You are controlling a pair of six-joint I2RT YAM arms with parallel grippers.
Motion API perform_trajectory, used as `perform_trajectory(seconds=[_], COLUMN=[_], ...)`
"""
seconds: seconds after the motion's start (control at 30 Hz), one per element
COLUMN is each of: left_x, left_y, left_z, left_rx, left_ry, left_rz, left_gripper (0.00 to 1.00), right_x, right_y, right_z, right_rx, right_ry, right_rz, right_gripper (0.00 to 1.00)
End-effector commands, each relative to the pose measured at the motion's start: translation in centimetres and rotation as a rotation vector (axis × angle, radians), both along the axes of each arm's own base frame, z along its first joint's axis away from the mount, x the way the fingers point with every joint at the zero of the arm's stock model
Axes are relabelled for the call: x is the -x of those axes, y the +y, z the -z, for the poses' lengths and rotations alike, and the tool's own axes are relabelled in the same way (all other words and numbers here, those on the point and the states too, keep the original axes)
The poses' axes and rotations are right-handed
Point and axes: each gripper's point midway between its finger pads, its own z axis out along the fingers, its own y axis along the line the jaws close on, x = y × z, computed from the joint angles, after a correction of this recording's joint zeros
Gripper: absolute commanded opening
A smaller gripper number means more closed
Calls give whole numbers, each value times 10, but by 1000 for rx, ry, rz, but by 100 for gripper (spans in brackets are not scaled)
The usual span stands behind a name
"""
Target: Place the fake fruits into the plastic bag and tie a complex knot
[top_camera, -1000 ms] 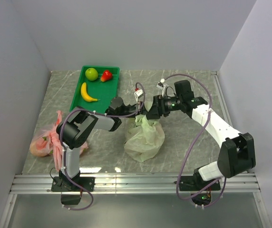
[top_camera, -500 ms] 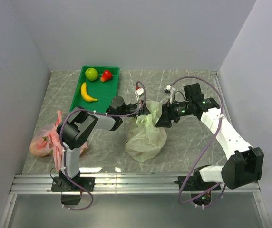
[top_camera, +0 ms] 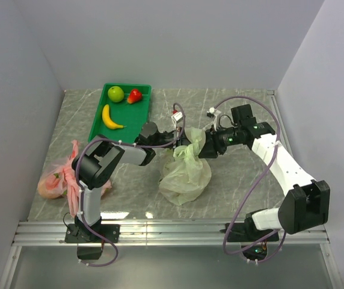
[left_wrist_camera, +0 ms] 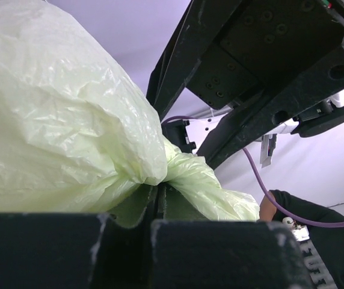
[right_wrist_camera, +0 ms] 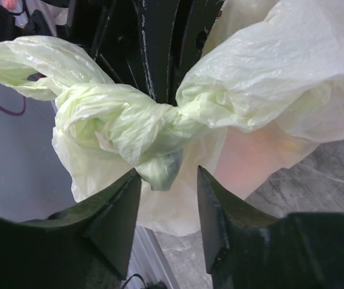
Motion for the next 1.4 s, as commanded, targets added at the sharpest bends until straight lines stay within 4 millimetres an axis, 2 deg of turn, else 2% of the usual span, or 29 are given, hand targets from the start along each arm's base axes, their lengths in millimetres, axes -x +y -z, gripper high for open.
perform_trajectory(seconds=[0.0, 0.3, 0.4, 0.5, 0.53, 0.6, 0.63, 0.7, 0.73, 0.87, 0.97, 1.03, 1.13, 1.17, 1.27, 1.37], left_x=[2, 6, 7, 8, 8, 7, 7, 7, 5, 5, 5, 5, 4, 3, 4, 5], left_y=[-4, -4, -4, -3, -3, -2, -2, 0, 2, 8, 13, 13, 12, 11, 7, 5], left_z=[-25, -18, -19, -18, -17, -19, -20, -20, -18, -13, -13, -12, -19, -19, -28, -34], left_rx=[56, 28, 30, 26, 23, 26, 26, 21, 11, -21, -40, -49, -25, -15, 24, 47], left_ry=[-76, -80, -81, -83, -82, -91, -96, -103, -102, -99, -108, -131, -135, -134, -135, -147], left_rz=[10, 21, 23, 21, 22, 18, 21, 21, 15, 10, 3, 0, -6, -6, 5, 16], left_gripper=[1, 0, 1, 1, 1, 0, 1, 5, 13, 30, 37, 38, 31, 23, 10, 1], right_x=[-11, -16, -15, -12, -11, -9, -9, -8, -9, -9, -8, -6, -3, -3, 0, 0], right_y=[10, 16, 15, 14, 14, 12, 11, 9, 9, 10, 11, 12, 15, 15, 20, 23], right_z=[-22, -35, -33, -29, -28, -26, -25, -25, -26, -31, -33, -32, -31, -30, -28, -26], right_rx=[-43, -69, -61, -49, -44, -31, -26, -15, -15, -22, -27, -32, -36, -33, -36, -36], right_ry=[-62, -77, -75, -70, -67, -66, -69, -82, -84, -97, -97, -87, -78, -73, -57, -40], right_rz=[-27, -23, -26, -36, -39, -50, -51, -54, -51, -56, -68, -75, -90, -90, -106, -111], right_gripper=[48, 51, 38, 14, 13, 2, 0, 0, 0, 0, 0, 0, 0, 0, 0, 13])
